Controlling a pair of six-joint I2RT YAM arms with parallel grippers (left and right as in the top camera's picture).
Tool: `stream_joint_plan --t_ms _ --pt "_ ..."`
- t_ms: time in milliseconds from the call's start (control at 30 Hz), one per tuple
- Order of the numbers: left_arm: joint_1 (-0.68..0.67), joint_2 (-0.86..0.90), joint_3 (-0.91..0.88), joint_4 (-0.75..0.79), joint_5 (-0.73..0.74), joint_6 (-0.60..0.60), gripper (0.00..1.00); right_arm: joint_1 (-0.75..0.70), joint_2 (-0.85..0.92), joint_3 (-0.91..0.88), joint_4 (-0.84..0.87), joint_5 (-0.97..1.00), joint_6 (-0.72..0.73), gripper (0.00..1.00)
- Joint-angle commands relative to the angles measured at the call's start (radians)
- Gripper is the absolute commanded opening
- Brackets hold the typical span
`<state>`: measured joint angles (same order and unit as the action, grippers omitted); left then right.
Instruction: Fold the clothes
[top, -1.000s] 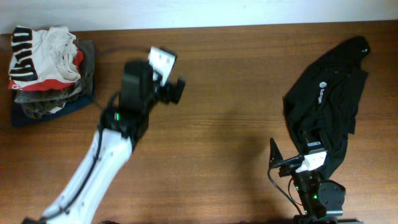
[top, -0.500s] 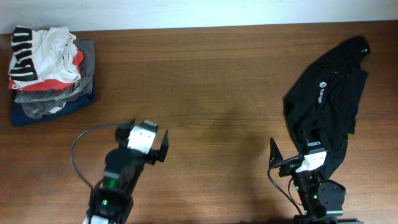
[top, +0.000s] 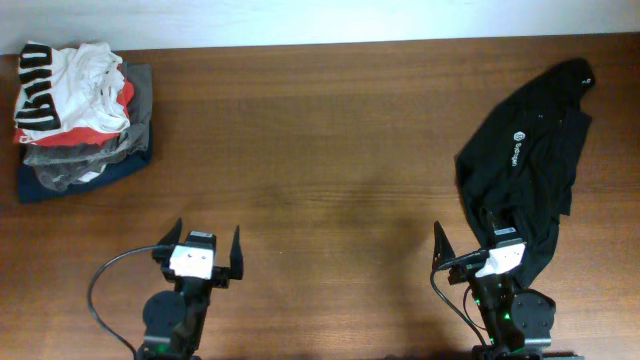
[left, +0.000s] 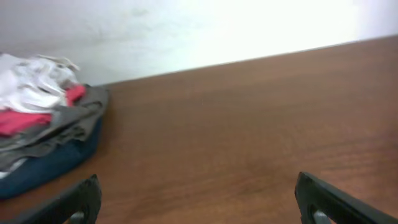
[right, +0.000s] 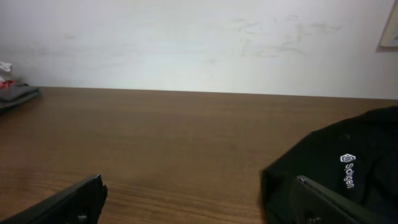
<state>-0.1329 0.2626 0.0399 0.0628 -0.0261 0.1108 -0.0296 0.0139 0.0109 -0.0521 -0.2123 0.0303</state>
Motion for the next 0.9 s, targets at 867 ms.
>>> stream_joint_plan --t_ms 867 --pt "0.254 -0.258 -0.031 -0.128 0.195 -0.013 0.99 0.01 -0.011 -0.005 -0.004 -0.013 0.011 0.99"
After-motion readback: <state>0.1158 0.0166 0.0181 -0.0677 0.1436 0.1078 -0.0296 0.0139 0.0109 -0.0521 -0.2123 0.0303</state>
